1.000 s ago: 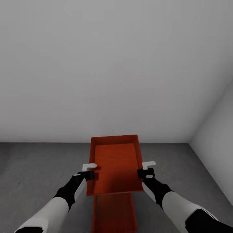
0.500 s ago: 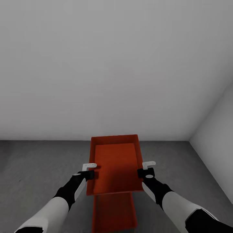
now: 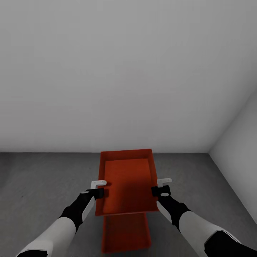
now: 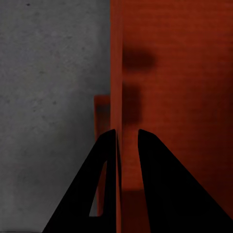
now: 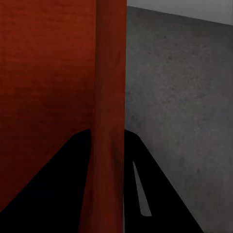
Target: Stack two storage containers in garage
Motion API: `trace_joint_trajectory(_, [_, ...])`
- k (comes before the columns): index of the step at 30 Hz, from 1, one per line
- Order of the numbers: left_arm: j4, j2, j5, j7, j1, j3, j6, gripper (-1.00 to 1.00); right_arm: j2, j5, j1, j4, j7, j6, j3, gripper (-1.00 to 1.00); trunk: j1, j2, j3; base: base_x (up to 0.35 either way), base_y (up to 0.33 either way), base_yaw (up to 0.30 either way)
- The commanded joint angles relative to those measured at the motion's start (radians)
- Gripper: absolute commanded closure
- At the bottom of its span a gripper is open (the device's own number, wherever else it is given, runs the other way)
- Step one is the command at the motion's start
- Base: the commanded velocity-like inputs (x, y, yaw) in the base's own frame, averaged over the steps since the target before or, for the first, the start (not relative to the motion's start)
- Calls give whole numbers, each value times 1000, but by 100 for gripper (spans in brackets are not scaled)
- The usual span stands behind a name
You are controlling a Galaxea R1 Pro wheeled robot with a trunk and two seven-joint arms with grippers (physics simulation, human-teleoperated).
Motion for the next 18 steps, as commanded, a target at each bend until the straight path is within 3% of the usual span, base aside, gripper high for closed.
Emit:
trace_joint_trajectory(1, [-5,0,13,10,0,-24,6,100,-1,-24,-1,2,-9,30,12,100,0,-2,-3,0,0,0])
trace_joint_trajectory(12, [-4,-1,13,14,0,-22,5,100,-1,-24,-1,2,-10,31,12,100,0,-2,-21,0,0,0])
trace_joint_trajectory(18, [-3,-1,13,16,0,-21,5,100,-1,-24,-1,2,-10,32,12,100,23,-44,-50,0,0,0])
